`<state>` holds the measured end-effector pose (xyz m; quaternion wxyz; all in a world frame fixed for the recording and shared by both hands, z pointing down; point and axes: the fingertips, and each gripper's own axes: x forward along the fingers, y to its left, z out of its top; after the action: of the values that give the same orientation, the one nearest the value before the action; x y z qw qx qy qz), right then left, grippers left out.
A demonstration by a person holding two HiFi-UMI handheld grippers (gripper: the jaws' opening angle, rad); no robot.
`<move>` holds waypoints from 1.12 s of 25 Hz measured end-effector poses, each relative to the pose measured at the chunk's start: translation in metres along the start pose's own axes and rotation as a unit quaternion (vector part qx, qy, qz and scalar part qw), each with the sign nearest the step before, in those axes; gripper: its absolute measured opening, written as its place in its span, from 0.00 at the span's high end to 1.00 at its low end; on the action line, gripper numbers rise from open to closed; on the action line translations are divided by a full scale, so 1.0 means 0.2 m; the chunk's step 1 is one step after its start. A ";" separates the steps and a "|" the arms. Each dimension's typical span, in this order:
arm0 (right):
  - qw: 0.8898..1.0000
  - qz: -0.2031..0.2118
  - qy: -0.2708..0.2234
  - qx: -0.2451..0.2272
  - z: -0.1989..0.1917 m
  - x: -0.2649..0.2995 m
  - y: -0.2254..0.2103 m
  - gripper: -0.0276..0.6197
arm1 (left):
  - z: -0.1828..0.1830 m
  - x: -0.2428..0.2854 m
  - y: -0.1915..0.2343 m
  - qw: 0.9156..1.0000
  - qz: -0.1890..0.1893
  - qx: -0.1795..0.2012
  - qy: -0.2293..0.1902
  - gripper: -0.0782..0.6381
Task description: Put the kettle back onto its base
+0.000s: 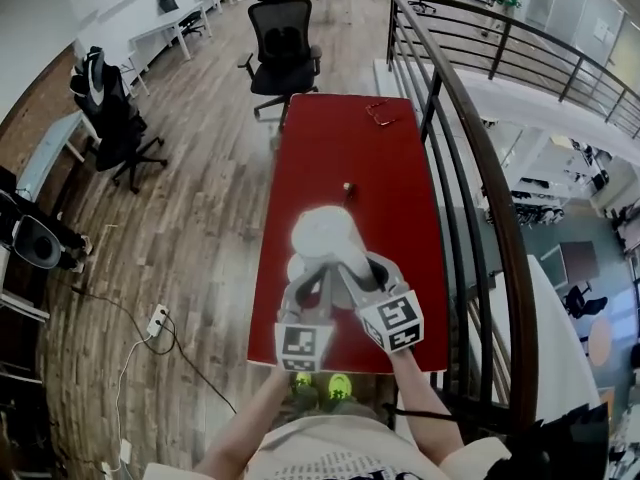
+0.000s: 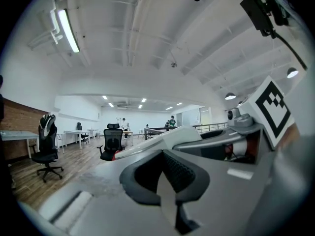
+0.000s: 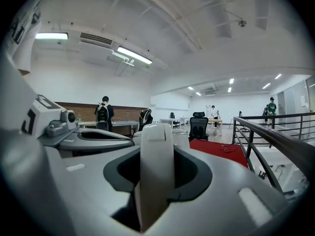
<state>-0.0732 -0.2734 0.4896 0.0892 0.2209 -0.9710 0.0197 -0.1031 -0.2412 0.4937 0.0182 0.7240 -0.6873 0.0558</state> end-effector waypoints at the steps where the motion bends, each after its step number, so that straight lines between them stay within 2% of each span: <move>1: 1.000 0.005 0.000 -0.003 0.01 0.03 0.02 0.75 | 0.00 -0.01 0.04 1.000 0.006 -0.001 0.001 0.88; 9: 1.000 0.026 0.006 0.000 0.03 0.28 0.17 0.75 | -0.08 -0.06 0.30 0.999 0.033 -0.022 0.014 0.88; 22: 1.000 -0.009 0.022 0.003 0.05 0.56 0.20 0.75 | -0.05 0.03 0.61 1.000 0.006 -0.027 -0.003 0.88; 28: 1.000 0.000 0.029 0.012 -0.01 0.65 0.24 0.75 | -0.12 0.03 0.71 1.000 0.013 -0.027 0.008 0.88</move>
<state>-0.2081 -0.2860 0.5145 0.1147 0.2214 -0.9677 0.0375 -0.2449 -0.2521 0.5102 0.0430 0.7140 -0.6975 0.0433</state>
